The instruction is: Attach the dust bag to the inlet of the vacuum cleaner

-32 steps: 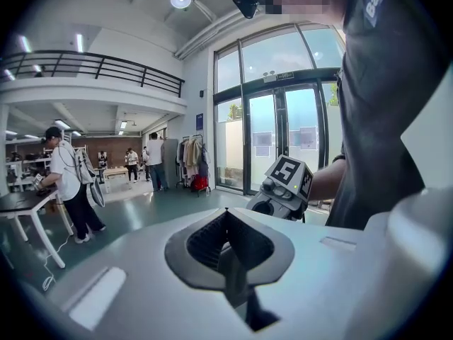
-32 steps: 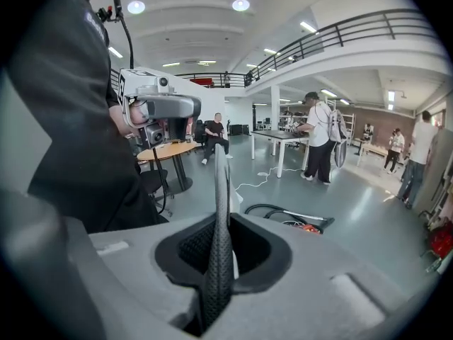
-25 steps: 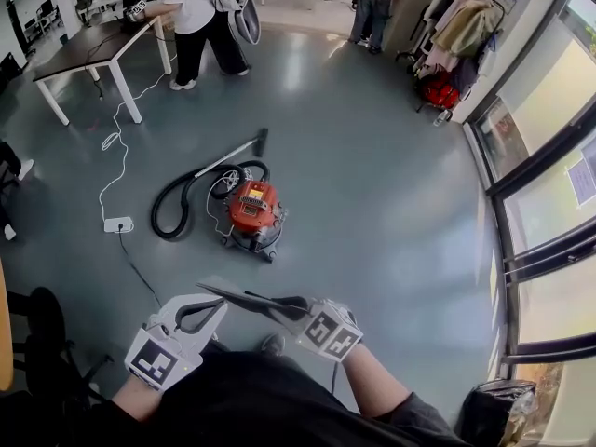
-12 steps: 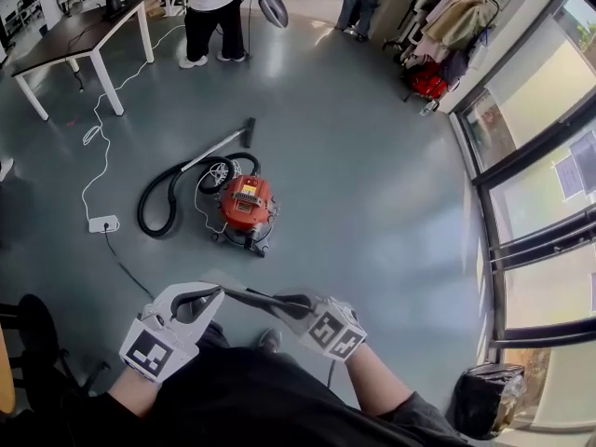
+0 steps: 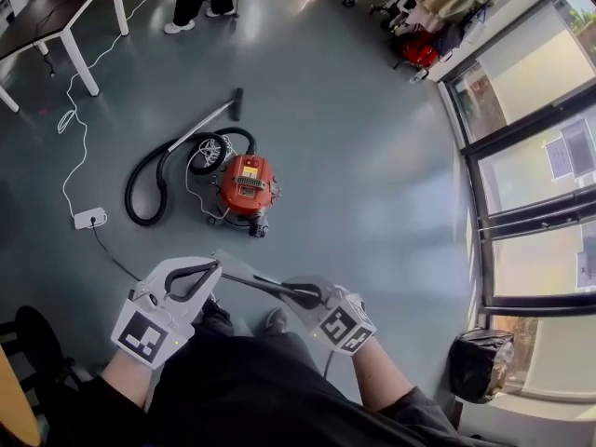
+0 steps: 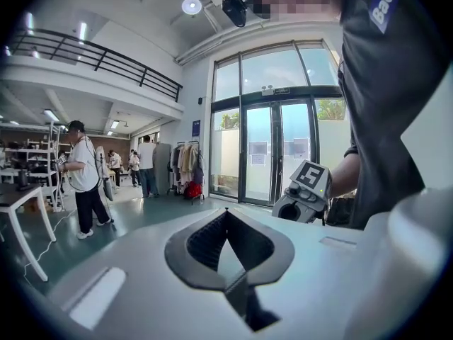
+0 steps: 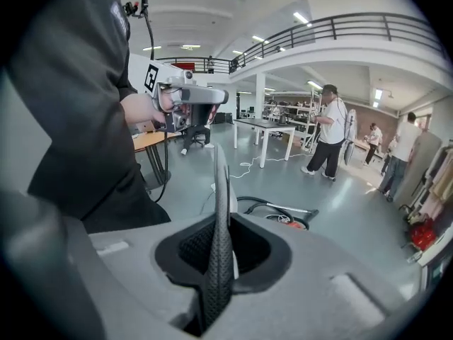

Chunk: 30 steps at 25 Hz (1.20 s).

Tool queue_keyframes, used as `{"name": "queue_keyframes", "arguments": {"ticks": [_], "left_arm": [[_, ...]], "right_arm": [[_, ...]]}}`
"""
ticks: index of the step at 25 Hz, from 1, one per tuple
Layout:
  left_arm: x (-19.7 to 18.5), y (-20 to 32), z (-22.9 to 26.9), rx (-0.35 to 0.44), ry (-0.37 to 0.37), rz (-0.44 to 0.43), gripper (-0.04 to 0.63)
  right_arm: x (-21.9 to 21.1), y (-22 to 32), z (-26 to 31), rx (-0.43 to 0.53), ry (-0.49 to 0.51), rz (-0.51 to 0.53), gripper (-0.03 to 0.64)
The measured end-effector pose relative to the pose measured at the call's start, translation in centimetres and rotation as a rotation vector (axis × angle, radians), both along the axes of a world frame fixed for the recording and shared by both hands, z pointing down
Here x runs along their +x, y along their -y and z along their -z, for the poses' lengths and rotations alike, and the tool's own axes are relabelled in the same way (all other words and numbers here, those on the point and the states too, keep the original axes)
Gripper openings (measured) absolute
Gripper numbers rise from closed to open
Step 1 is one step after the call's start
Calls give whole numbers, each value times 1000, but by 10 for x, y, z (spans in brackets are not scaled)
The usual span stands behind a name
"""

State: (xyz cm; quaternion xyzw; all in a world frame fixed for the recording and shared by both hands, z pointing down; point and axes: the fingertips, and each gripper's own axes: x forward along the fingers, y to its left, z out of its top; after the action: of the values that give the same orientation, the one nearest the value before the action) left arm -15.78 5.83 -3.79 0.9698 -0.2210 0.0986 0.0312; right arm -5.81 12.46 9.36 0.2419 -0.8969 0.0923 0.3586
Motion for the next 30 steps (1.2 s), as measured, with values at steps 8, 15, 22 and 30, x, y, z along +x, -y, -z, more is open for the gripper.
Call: {"name": "queue_keyframes", "arguments": {"ticks": [8,15,22,30], "left_arm": [[-7,59,-42,4,23,-33,17],[22,70,-86,-51,40,-27,17],[38,94,-126,-71,91,-5,17],[69,124,-182,-22,143,-33,17]], "right_arm": [[-15,23,-49,-40,-12,-16,25],[-8,34,-83,-55,16,20,25],[4,44,-126,-29,-17,89,25],[25,51,-189,-24,-43,101,23]]}}
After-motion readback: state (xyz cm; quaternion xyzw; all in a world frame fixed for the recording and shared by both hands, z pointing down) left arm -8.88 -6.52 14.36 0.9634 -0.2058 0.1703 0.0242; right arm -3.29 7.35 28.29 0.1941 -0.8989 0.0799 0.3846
